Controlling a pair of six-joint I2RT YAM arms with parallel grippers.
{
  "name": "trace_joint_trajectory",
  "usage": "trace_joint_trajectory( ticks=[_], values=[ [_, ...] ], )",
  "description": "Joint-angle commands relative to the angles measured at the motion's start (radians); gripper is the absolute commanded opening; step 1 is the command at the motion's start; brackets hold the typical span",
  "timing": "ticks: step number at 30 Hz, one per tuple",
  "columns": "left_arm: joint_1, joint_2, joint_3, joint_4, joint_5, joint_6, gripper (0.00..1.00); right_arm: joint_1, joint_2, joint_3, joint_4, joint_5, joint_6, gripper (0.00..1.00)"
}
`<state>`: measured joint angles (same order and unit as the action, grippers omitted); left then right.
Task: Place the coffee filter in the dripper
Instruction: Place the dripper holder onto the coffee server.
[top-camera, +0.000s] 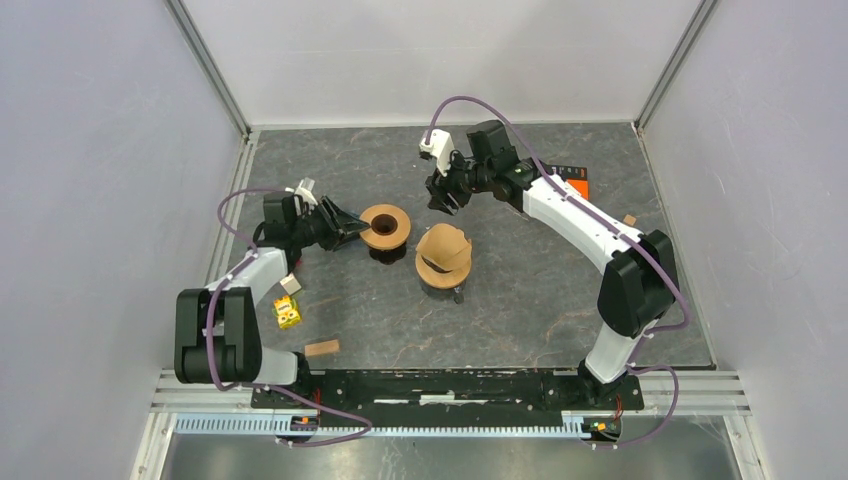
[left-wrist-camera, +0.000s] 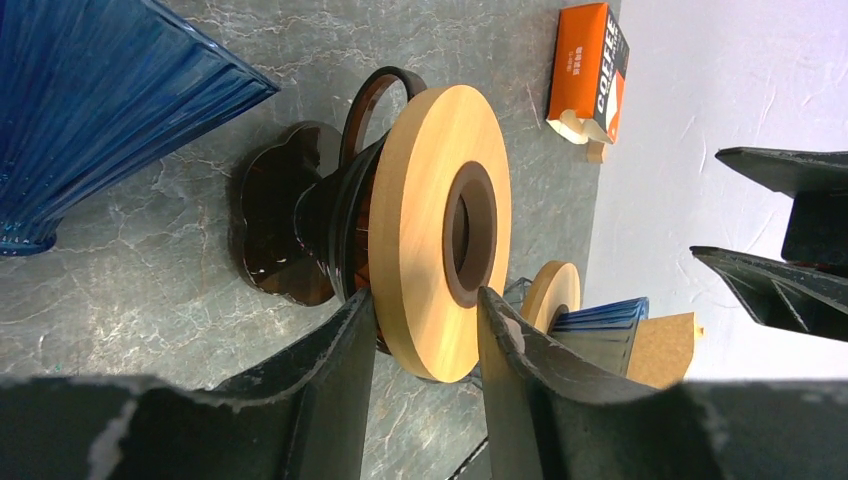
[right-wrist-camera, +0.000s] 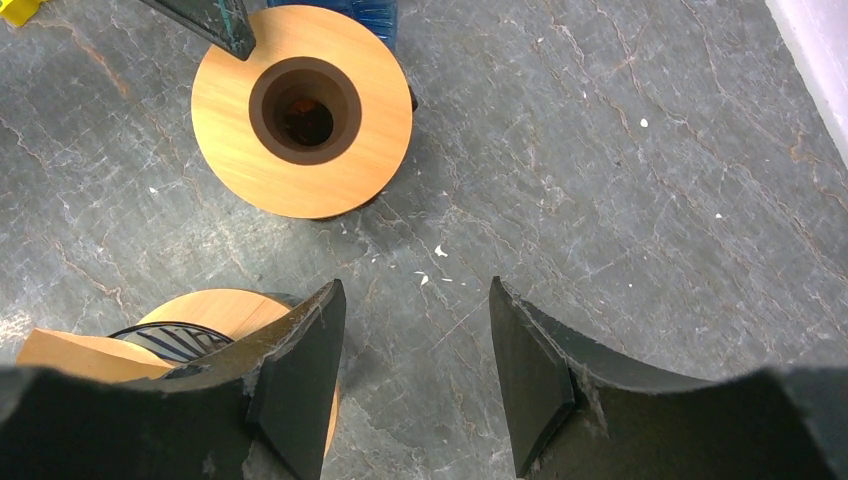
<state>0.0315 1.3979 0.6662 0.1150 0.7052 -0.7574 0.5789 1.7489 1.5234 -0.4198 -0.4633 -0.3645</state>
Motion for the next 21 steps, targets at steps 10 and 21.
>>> trace_joint_trajectory(
  ticks=[10, 21],
  values=[
    [0.007, -0.128, 0.075, -0.187, -0.129, 0.222, 0.55, 0.002, -0.051, -0.015, 0.025, -0.018, -0.015, 0.61],
    [0.004, -0.216, 0.180, -0.279, -0.291, 0.443, 0.69, -0.069, -0.130, -0.097, 0.061, 0.174, -0.025, 0.64]
  ],
)
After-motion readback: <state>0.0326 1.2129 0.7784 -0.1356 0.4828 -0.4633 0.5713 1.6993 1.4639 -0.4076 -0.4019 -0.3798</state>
